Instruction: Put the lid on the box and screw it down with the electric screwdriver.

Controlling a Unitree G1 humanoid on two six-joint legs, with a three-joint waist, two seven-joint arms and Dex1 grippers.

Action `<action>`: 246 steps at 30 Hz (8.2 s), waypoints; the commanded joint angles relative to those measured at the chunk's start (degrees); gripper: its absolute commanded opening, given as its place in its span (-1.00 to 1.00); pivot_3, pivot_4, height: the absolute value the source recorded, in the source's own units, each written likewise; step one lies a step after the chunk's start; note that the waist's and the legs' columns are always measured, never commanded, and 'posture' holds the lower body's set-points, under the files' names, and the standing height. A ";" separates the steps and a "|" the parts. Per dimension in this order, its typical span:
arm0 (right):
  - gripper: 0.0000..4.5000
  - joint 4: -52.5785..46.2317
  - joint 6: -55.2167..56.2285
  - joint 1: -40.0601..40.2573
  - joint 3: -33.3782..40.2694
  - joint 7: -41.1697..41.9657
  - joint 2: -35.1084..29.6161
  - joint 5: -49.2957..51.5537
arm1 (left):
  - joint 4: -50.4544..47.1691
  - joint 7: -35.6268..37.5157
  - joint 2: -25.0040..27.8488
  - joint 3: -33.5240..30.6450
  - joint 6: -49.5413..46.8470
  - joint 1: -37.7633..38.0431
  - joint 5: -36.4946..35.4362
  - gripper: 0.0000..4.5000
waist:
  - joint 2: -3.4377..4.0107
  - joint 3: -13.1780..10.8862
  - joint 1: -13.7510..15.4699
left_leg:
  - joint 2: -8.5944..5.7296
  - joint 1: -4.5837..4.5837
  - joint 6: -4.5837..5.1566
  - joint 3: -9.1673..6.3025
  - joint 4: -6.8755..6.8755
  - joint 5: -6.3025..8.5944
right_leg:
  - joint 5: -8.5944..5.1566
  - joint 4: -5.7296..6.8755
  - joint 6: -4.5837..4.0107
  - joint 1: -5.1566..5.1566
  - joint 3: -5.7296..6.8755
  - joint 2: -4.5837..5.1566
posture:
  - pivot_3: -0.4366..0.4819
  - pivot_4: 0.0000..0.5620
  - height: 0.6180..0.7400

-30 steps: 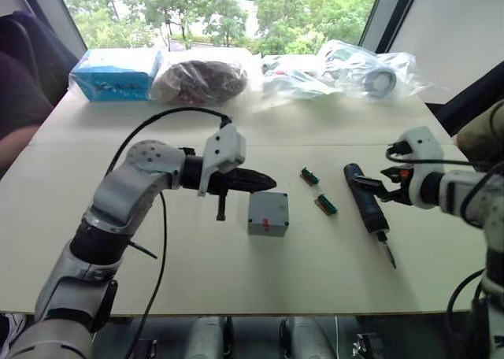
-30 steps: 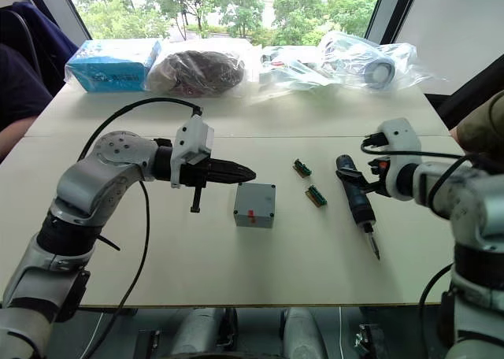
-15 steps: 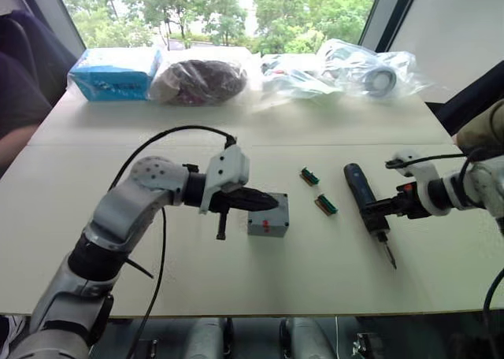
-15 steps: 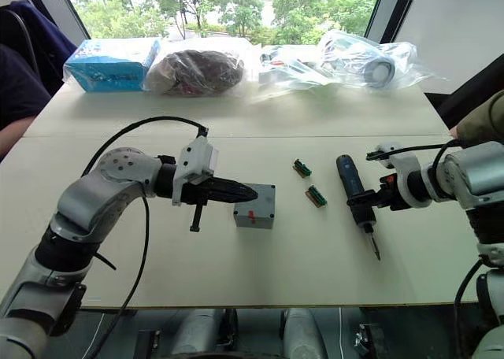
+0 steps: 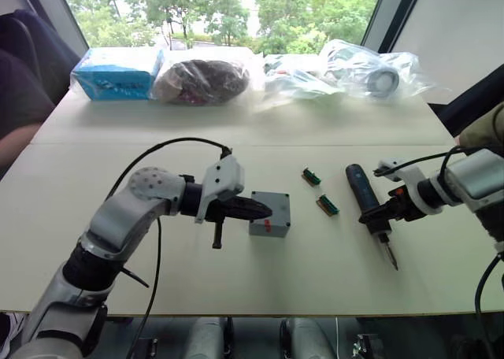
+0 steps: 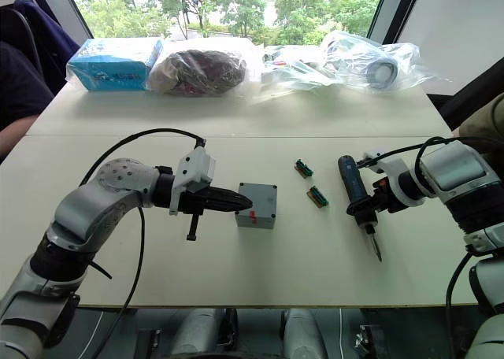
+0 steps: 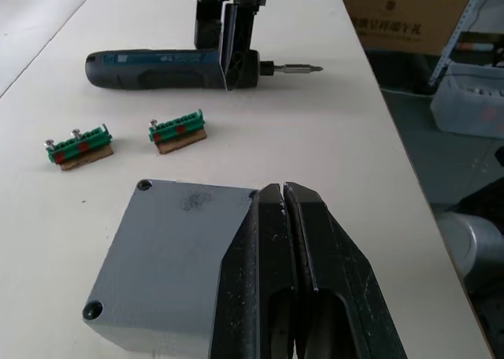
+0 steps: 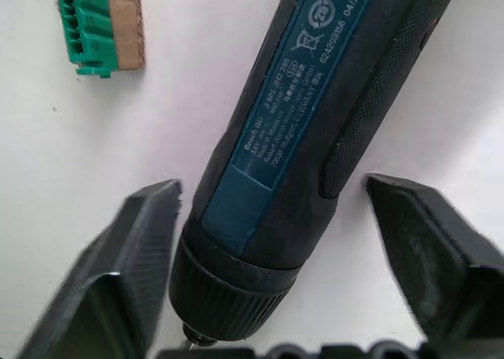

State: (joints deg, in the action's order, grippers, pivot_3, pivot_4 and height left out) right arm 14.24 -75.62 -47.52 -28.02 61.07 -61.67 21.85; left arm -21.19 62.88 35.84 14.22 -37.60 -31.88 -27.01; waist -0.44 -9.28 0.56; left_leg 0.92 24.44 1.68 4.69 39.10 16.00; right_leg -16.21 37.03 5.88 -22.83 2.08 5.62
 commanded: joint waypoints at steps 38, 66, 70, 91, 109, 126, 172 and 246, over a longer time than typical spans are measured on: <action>-0.19 -46.36 24.82 17.51 48.09 -40.27 46.81 26.30 | 17.12 1.81 -5.24 0.97 3.59 -7.07 4.66 -1.00 | 0.41 -0.29 0.02 | -0.02 0.54 -0.52 0.06 0.04 -0.33 | 0.14 0.14 0.16 -0.55 -0.04 -0.08 | -0.05 -0.47 1.00; -0.19 -39.47 44.36 28.37 34.93 -36.83 44.54 13.03 | 18.90 1.47 -6.51 5.21 5.74 -4.86 10.96 -1.00 | 0.41 -0.28 0.00 | 0.00 0.50 -0.30 0.05 0.06 -0.21 | 0.13 0.16 0.15 -0.55 -0.08 -0.13 | -0.05 -0.47 1.00; -0.19 -39.07 44.52 28.01 34.82 -37.23 45.18 13.05 | 19.15 1.48 -6.48 5.13 5.79 -4.82 10.99 -1.00 | 0.41 -0.28 0.02 | -0.01 0.49 -0.32 0.05 0.06 -0.22 | 0.13 0.16 0.15 -0.54 -0.08 -0.13 | -0.05 -0.47 1.00; -0.19 -36.48 50.75 37.80 26.47 -35.52 43.04 2.73 | 19.69 0.68 -7.11 5.38 5.92 -4.28 11.36 -1.00 | 0.17 -0.07 0.02 | 0.01 -0.33 -0.13 0.03 0.02 -0.10 | 0.11 0.06 0.15 0.28 -0.07 -0.12 | -0.05 -0.47 1.00; -0.19 -33.82 54.60 41.98 25.06 -35.44 44.47 0.45 | 18.80 0.36 -7.59 5.37 5.49 -3.13 11.66 -1.00 | -0.35 0.64 -0.12 | 0.04 -0.94 -0.09 0.03 -0.15 -0.05 | -0.05 0.02 -0.14 0.80 -0.11 -0.05 | -0.05 -0.47 1.00; -0.19 -41.38 47.40 33.41 29.48 -37.84 43.54 7.59 | 18.85 0.04 -8.17 5.65 5.67 -2.63 11.84 -1.00 | -0.32 0.63 -0.27 | 0.04 -0.94 -0.11 0.03 -0.29 -0.02 | -0.10 -0.01 -0.27 0.72 -0.15 0.37 | -0.05 -0.47 1.00; 0.98 0.63 -6.44 5.88 25.33 -24.83 2.66 12.76 | 5.69 0.68 0.08 -0.60 1.35 -3.33 2.79 -1.00 | 0.52 -0.26 -1.01 | -0.03 0.49 0.04 0.12 0.02 0.00 | 0.10 -0.01 0.02 -0.51 -0.06 0.00 | -0.05 -0.47 1.00; 0.98 -44.27 34.07 28.56 11.80 -7.67 12.74 -3.56 | 17.02 -10.04 -8.15 3.39 8.26 3.24 17.87 -1.00 | 0.13 -0.29 0.15 | -0.02 0.43 -0.12 0.02 0.17 -0.10 | 0.22 0.08 0.19 -0.38 -0.02 -0.04 | -0.05 -0.47 1.00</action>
State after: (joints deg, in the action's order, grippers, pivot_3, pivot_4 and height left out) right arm -27.42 -41.15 -18.86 -17.63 53.96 -49.44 17.24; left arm -3.13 52.65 28.05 18.72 -30.67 -27.91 -8.91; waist -0.31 -9.58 0.71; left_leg 0.90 24.86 1.56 4.71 39.28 15.89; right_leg -15.99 37.12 6.07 -23.21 2.06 5.57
